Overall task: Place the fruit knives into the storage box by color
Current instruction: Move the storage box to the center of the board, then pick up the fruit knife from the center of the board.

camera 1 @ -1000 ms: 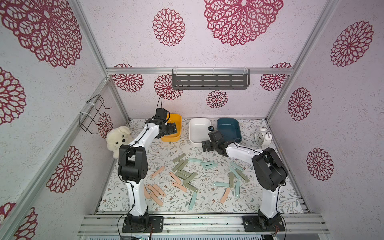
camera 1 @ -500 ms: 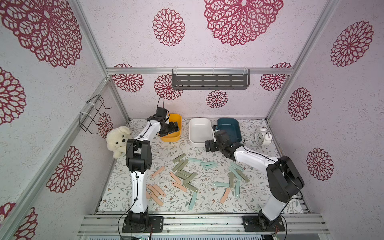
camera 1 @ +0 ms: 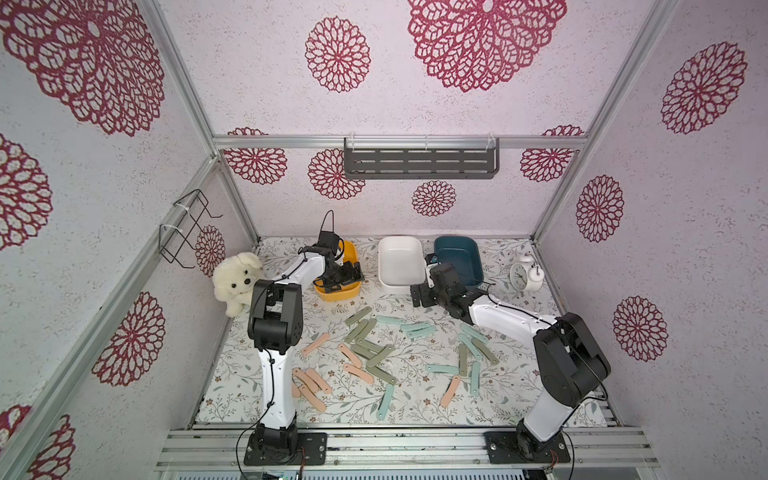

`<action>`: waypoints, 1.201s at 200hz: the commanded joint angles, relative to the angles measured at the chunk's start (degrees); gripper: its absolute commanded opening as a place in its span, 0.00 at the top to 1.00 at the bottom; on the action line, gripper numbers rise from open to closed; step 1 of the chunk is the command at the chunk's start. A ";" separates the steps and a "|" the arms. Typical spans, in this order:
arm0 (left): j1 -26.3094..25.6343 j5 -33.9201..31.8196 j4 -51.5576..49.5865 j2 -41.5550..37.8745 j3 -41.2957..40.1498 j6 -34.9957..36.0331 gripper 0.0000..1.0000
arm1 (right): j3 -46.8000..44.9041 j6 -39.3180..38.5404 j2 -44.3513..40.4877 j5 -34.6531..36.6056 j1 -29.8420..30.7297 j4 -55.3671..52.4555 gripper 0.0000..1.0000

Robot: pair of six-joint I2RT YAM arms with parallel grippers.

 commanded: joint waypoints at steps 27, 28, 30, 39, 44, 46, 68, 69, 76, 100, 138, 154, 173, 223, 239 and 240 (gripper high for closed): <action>-2.42 0.63 2.88 -6.04 -5.58 0.39 0.03 | -2.38 0.34 -4.87 -1.13 -0.33 1.75 0.01; -2.44 0.58 2.92 -6.07 -5.64 0.44 0.03 | -2.46 0.36 -4.91 -1.17 -0.33 1.75 0.01; -2.50 0.49 2.89 -6.21 -5.83 0.47 0.03 | -2.56 0.38 -4.98 -1.24 -0.34 1.75 0.01; -2.63 0.12 2.88 -6.88 -6.68 0.73 0.03 | -3.00 0.35 -5.32 -1.47 -0.34 1.84 0.01; -2.80 -0.02 2.88 -7.20 -7.12 0.83 0.03 | -3.25 0.23 -5.53 -1.63 -0.34 1.85 0.01; -2.87 -0.05 2.88 -7.43 -7.37 0.92 0.03 | -3.35 0.21 -5.62 -1.71 -0.34 1.77 0.01; -3.29 -0.24 2.81 -9.16 -9.38 0.93 0.03 | -4.69 -0.37 -6.84 -2.44 -0.25 1.66 0.01; -3.27 -0.26 2.84 -9.21 -9.52 0.92 0.03 | -4.80 -0.39 -6.94 -2.48 -0.25 1.66 0.01; -3.42 -0.40 2.89 -9.97 -10.19 0.97 0.03 | -5.40 -0.47 -7.41 -2.77 -0.24 1.67 0.00; -4.24 -0.61 2.83 -13.11 -12.12 0.88 0.03 | -6.83 0.40 -9.20 -3.06 -0.25 0.08 0.01; -5.63 -1.70 1.51 -17.66 -12.22 -0.67 0.03 | -11.73 3.31 -14.57 -1.62 -0.24 -5.01 0.00; -6.71 -3.40 -0.10 -20.32 -11.55 -1.66 0.03 | -14.74 5.33 -18.51 0.05 -0.25 -8.58 0.01; -8.52 -4.95 -1.78 -23.27 -11.72 -3.08 0.03 | -18.59 9.30 -23.08 0.68 -0.34 -12.91 0.07; -14.50 -6.99 0.05 -30.09 -18.29 -7.32 0.03 | -26.56 19.92 -29.90 -1.29 -1.13 -21.66 0.29; -15.85 -8.12 0.40 -31.46 -20.31 -7.99 0.03 | -28.84 22.53 -31.21 -2.22 -1.04 -23.10 0.40; -15.88 -8.19 0.45 -31.53 -20.43 -8.01 0.03 | -28.96 22.71 -31.30 -2.24 -0.99 -23.11 0.40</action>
